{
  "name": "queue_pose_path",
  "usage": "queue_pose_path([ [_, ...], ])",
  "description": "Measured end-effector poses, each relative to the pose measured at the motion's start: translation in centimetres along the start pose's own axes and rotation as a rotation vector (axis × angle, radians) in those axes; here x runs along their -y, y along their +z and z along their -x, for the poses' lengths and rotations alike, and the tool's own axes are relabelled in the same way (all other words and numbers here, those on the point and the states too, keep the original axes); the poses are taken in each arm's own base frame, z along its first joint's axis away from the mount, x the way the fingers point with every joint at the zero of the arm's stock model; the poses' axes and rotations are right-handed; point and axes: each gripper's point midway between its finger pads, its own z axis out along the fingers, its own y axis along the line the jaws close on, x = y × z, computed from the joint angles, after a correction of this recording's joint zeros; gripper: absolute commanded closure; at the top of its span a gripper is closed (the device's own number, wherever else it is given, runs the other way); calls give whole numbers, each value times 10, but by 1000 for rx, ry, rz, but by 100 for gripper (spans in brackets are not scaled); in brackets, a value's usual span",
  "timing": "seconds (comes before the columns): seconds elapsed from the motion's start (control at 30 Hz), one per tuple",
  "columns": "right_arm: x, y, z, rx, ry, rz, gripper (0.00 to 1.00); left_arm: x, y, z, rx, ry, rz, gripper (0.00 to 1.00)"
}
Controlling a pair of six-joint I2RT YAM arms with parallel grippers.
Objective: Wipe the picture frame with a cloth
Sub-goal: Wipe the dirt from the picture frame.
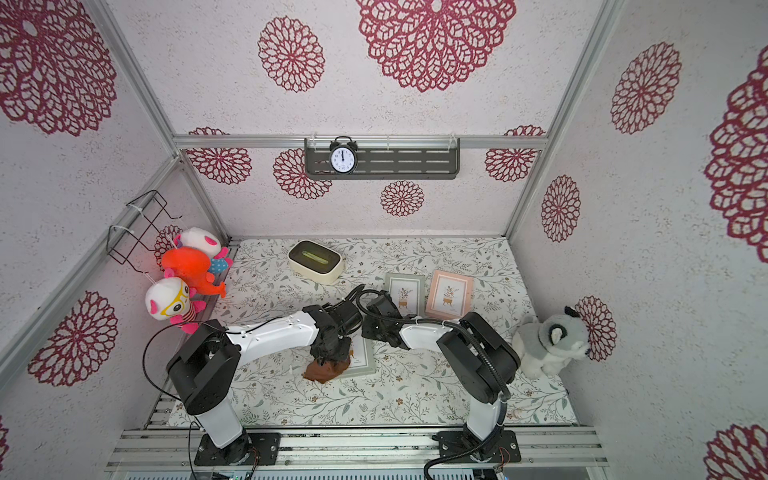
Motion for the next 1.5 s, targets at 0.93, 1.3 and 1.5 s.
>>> queue_pose_path([
  [0.93, -14, 1, -16, -51, -8, 59, 80, -7, 1, -22, 50, 17, -29, 100],
  [1.3, -23, -2, -30, -92, -41, 83, 59, -21, -3, -14, 144, -10, -49, 100],
  [1.5, -31, -1, -35, -114, -52, 93, 59, -22, 3, -11, 166, -8, -73, 100],
])
